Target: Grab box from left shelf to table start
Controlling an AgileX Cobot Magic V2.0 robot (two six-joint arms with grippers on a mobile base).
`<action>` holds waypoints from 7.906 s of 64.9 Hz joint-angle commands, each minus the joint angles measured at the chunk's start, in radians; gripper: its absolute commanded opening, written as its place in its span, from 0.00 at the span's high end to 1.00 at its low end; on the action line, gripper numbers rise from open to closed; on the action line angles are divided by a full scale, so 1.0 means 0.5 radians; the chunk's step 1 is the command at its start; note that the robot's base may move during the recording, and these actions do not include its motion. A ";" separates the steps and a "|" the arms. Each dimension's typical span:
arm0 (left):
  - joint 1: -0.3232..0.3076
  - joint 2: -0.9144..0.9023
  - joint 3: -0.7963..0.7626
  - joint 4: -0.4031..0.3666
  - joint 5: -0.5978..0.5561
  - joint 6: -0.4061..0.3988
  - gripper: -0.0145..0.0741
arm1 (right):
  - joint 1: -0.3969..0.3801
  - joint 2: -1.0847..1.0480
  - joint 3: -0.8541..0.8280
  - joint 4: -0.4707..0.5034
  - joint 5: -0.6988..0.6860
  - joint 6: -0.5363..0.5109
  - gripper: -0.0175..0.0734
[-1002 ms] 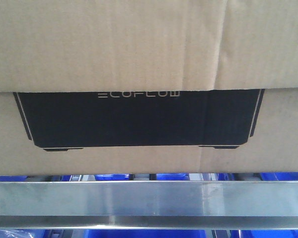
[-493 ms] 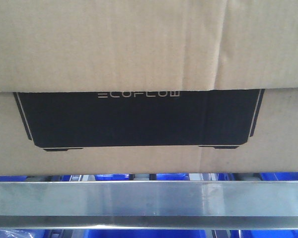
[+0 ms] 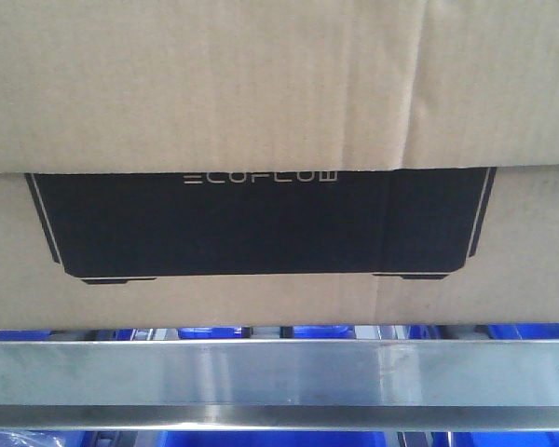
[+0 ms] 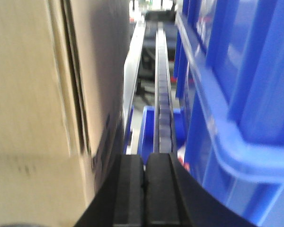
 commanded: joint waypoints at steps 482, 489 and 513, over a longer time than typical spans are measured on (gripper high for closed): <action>-0.001 -0.219 -0.058 -0.056 0.013 -0.239 0.95 | 0.229 2.428 -2.992 0.061 2.515 0.363 0.75; -0.001 -0.319 -0.058 -0.056 0.018 -0.239 0.95 | 0.229 2.359 -2.992 0.086 2.552 0.363 0.75; -0.001 -0.539 -0.046 -0.050 0.097 -0.239 0.95 | 0.229 2.110 -2.943 0.112 2.604 0.417 0.75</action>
